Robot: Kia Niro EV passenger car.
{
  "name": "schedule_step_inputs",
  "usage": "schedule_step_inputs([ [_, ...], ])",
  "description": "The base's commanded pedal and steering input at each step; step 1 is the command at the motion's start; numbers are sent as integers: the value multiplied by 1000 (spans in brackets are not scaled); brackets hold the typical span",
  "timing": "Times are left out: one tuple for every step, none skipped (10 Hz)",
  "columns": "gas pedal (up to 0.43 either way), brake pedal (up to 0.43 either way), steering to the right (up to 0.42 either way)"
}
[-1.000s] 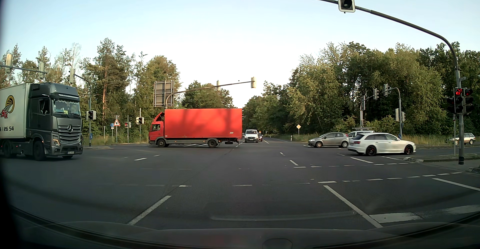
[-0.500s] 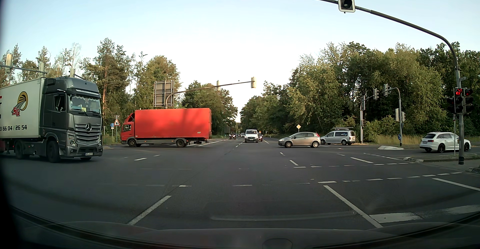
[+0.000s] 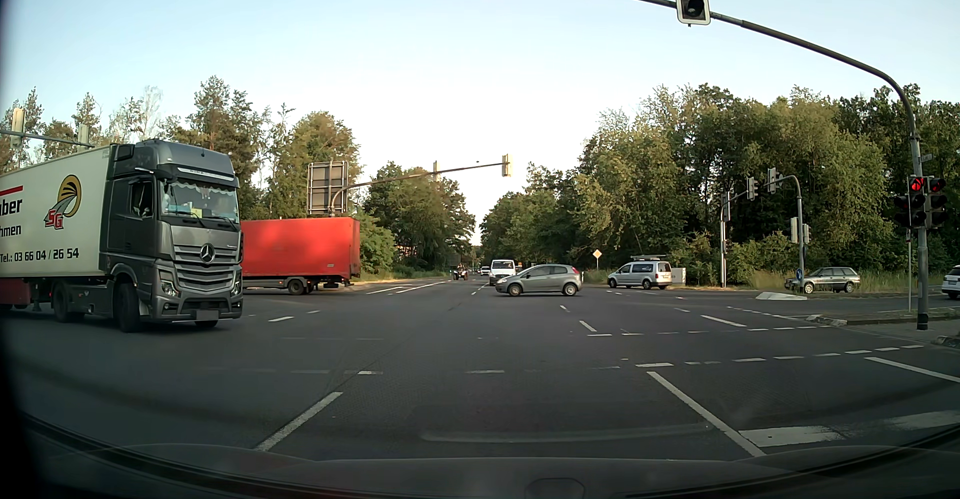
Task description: Follow the waypoints while adhering to traffic rules and regulations
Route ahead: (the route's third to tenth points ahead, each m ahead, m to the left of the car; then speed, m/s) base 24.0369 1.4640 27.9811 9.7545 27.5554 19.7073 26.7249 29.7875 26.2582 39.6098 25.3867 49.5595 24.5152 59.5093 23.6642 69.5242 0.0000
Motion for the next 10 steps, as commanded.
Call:
schedule_step_inputs([
  [0,348,-4],
  [0,348,-4],
  [0,348,-4],
  [0,348,-4],
  [0,341,-4],
  [0,341,-4],
  [0,341,-4],
  [0,348,-4],
  [0,341,-4],
  [0,348,-4],
])
